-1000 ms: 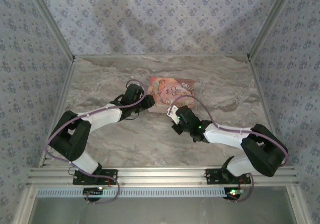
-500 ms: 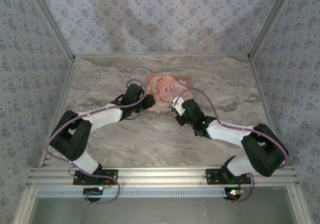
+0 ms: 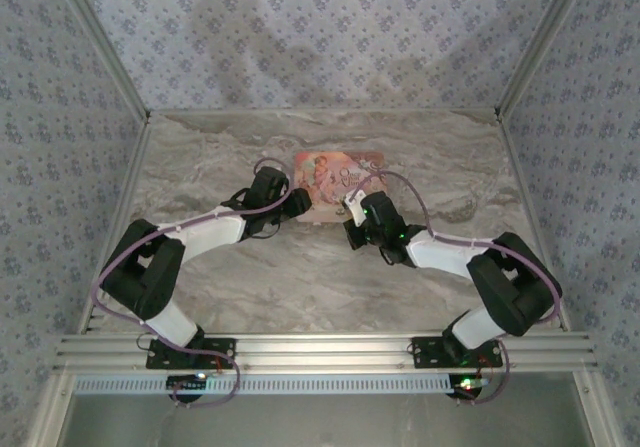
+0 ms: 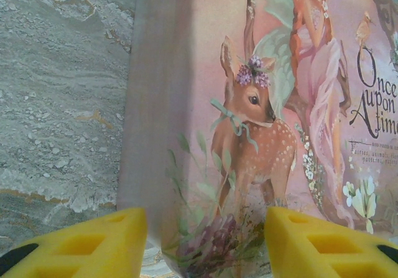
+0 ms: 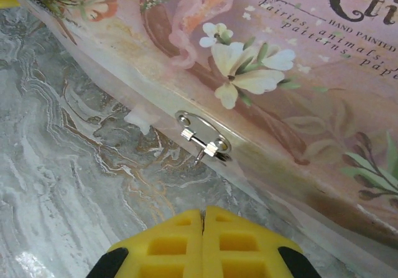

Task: Unlock a padlock with a key

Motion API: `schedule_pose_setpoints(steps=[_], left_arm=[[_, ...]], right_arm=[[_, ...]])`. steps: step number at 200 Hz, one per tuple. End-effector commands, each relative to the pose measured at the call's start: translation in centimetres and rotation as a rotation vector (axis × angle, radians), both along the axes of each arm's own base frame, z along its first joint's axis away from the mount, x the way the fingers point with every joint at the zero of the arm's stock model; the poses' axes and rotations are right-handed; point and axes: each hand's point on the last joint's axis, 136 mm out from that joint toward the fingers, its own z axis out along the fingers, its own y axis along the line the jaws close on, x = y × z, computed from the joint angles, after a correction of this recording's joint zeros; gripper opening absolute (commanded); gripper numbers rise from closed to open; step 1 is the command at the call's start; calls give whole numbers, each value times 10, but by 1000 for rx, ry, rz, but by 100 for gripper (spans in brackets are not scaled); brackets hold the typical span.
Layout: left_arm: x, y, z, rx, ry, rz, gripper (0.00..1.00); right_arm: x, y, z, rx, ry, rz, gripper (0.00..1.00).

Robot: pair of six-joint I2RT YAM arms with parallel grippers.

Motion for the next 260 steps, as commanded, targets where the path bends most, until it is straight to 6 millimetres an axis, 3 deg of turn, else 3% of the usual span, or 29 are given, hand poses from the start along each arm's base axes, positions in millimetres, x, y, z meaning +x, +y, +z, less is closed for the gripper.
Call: schedule_pose_setpoints(steps=[1,73,144,198,260], left_arm=[[-8,1,-8,26,38,-28,52],[-16,17,18,5,-17,3,56],[-38,35,51,-34,-71,12,60],[-65,43,64,-75,-81,-16,61],[-94,53,62,-116,-79,-8,63]], right_arm=[[0,9,20,55,-21,5,0],[-27,-2,55,76,-84,13,0],[-49,-45,103,113,-140,-77,0],[-57,-87,107,165,-87,-216,0],[-42,-143,103,245,-24,-499,0]])
